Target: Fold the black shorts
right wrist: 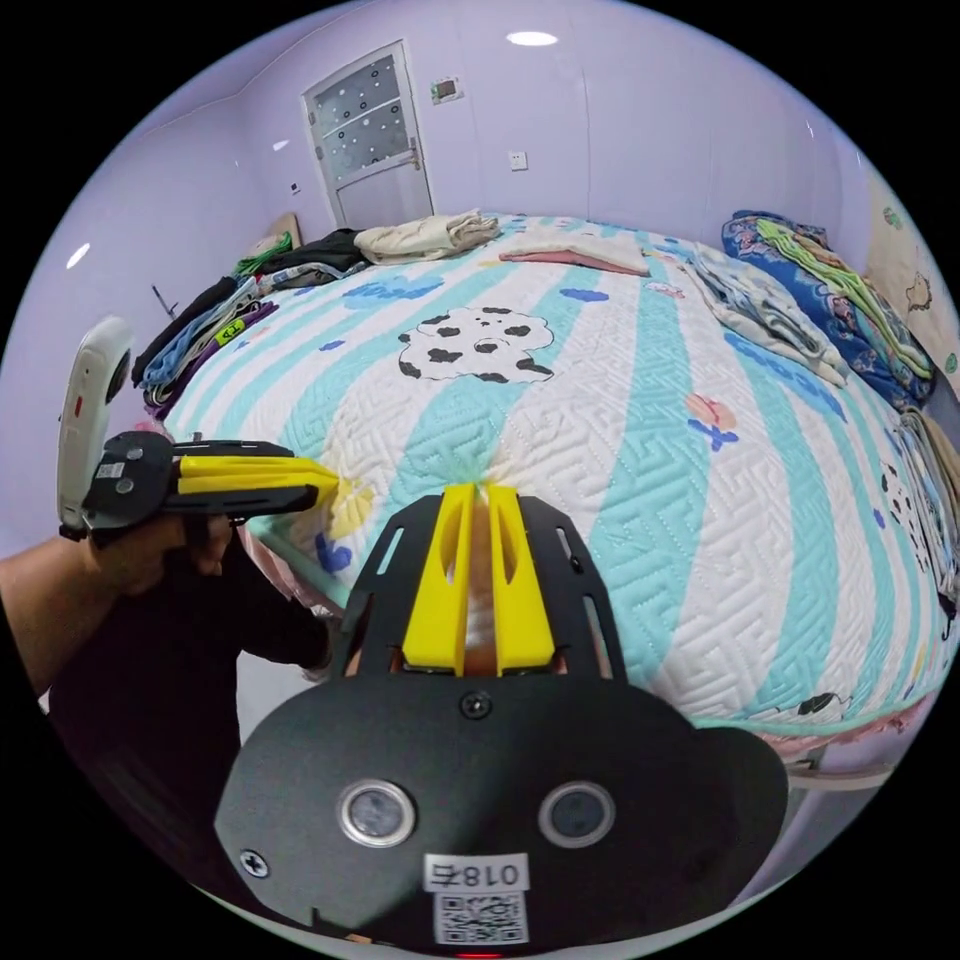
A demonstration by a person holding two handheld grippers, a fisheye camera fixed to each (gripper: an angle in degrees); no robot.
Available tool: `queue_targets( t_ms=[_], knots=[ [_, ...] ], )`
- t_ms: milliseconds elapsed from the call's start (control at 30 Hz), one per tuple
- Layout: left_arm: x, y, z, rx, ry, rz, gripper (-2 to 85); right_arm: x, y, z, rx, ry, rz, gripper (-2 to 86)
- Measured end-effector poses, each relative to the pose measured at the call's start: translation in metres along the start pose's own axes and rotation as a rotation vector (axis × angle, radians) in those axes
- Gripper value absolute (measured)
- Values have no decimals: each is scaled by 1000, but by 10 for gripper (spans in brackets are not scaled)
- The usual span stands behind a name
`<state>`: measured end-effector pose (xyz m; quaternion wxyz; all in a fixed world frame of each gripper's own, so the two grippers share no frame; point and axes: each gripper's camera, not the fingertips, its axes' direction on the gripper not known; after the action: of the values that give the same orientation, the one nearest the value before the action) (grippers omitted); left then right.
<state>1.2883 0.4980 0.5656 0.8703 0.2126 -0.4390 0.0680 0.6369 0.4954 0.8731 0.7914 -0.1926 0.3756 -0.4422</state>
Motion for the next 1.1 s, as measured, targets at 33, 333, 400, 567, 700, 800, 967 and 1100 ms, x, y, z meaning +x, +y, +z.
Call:
queue_targets(
  t_ms=[33, 333, 400, 567, 700, 800, 967, 1100],
  knots=[
    [3, 2, 0, 8, 5, -7, -10, 4, -2, -3, 2, -2, 1, 34],
    [17, 26, 19, 17, 62, 2, -9, 38, -12, -22, 35, -66, 42, 34],
    [18, 35, 25, 21, 75, -3, -10, 41, -14, -25, 42, -55, 37, 32],
    [26, 64, 44, 42, 78, -6, -10, 38, -22, -31, 55, 29, -21, 25],
    [34, 94, 65, 41, 76, -9, -10, 46, -28, -35, 57, 29, -7, 14],
    [20, 117, 85, 28, 154, -65, -10, 73, -35, -38, 47, -85, 96, -3],
    [-5, 161, 125, 0, 299, -145, -10, 114, -42, -37, 40, -264, 229, -10],
    [-15, 207, 146, 13, 362, -175, -10, 115, -52, -43, 23, -256, 219, -10]
  ],
)
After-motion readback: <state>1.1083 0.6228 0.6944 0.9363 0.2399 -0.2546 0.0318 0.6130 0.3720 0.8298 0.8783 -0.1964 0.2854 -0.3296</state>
